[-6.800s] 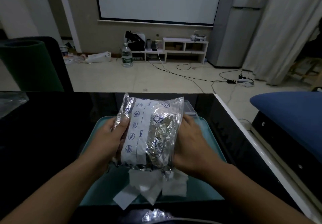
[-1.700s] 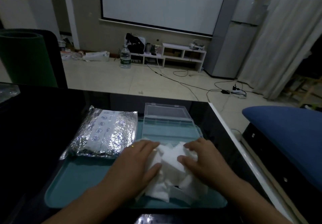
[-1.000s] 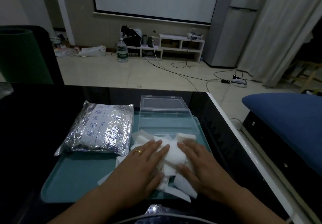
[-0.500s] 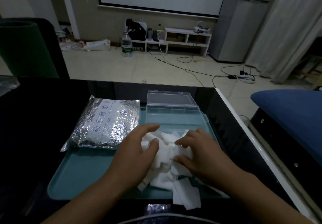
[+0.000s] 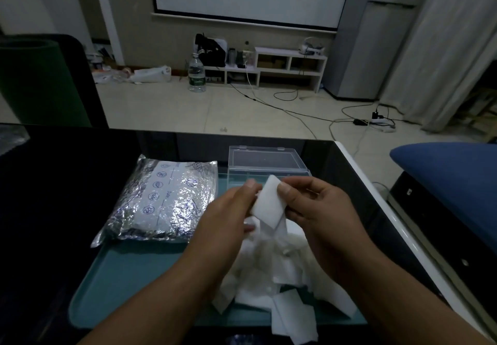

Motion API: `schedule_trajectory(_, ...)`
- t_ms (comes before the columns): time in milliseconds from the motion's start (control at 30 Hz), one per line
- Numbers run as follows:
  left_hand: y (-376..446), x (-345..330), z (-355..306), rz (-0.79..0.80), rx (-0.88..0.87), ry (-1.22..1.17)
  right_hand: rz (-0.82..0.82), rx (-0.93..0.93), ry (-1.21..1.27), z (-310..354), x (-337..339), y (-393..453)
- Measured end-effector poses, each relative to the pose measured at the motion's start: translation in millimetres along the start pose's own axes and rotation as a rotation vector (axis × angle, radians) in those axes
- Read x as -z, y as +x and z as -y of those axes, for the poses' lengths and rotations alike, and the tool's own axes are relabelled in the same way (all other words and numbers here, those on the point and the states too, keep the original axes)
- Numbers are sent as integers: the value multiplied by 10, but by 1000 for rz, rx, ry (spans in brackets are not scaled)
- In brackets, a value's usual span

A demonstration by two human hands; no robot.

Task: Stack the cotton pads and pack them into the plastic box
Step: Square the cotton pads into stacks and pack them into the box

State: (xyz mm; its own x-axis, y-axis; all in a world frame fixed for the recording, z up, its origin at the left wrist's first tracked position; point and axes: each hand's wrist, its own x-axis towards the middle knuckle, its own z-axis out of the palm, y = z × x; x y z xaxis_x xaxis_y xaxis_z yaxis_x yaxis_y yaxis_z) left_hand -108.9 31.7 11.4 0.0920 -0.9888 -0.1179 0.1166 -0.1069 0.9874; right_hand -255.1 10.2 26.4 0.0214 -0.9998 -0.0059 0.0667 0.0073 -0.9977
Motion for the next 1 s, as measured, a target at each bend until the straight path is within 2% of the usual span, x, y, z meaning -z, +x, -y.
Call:
schedule_trajectory(100,-18,-29,-90,250,293,-365,22,12,7,-25,-77,-60)
schedule_trajectory(133,-23,-16,-118,316,344,-436,24,18,-6,-44,-88,-69)
schedule_trajectory(200,-25,43,-154,354,374,-437,10,64,-85,-60,-95,-64)
schedule_trajectory(367,-28,187,-158,290,335,-273,-18,251,-348,-46,-45,-3)
schedule_trajectory(533,-13,215,-148,203,322,-254,14,343,-410,-37,-21,2)
schedule_trajectory(667,-5,210,-129,220,338,-248,34,450,-562,-46,-50,-10)
schedule_trajectory(867,-33,152,-108,199,354,-317,-85,589,-751,-167,-121,-14)
schedule_trajectory(933,-29,146,-91,161,351,-355,-33,606,-768,-147,-123,-38)
schedule_trajectory(1000,-11,164,-82,139,373,-404,136,587,-829,-116,-127,-94)
